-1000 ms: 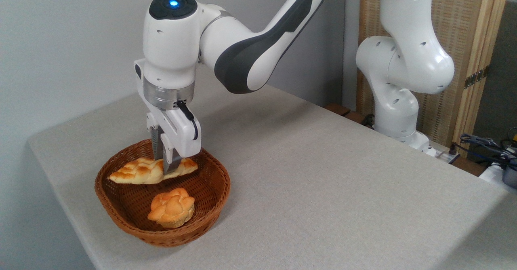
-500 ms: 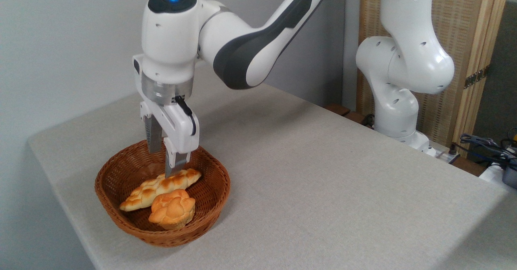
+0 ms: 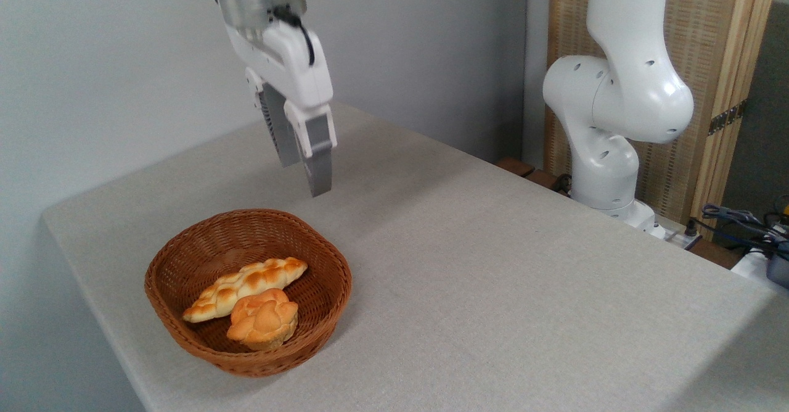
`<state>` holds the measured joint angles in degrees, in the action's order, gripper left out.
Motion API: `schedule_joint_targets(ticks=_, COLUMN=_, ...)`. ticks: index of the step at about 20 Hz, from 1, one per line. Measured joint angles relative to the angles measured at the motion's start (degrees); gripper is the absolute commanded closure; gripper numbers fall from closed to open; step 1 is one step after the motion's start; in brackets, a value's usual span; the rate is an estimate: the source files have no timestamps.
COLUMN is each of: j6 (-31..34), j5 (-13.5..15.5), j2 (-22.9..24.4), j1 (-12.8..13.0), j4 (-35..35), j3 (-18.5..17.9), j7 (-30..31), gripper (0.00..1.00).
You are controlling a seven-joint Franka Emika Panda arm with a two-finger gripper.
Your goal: Put bread into the basket
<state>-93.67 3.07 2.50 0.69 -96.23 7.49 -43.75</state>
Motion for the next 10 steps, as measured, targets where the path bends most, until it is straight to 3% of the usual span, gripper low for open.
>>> schedule_joint_targets(ticks=2, j6=1.5, j5=-1.2, j2=-0.1, j1=-0.1, j4=1.9, j3=-0.3, j7=0.9, gripper=0.0)
schedule_joint_targets(ticks=10, j6=1.8, j5=-1.3, j2=-0.7, j1=-0.3, j4=3.9, j3=-3.3, j7=2.4, gripper=0.0)
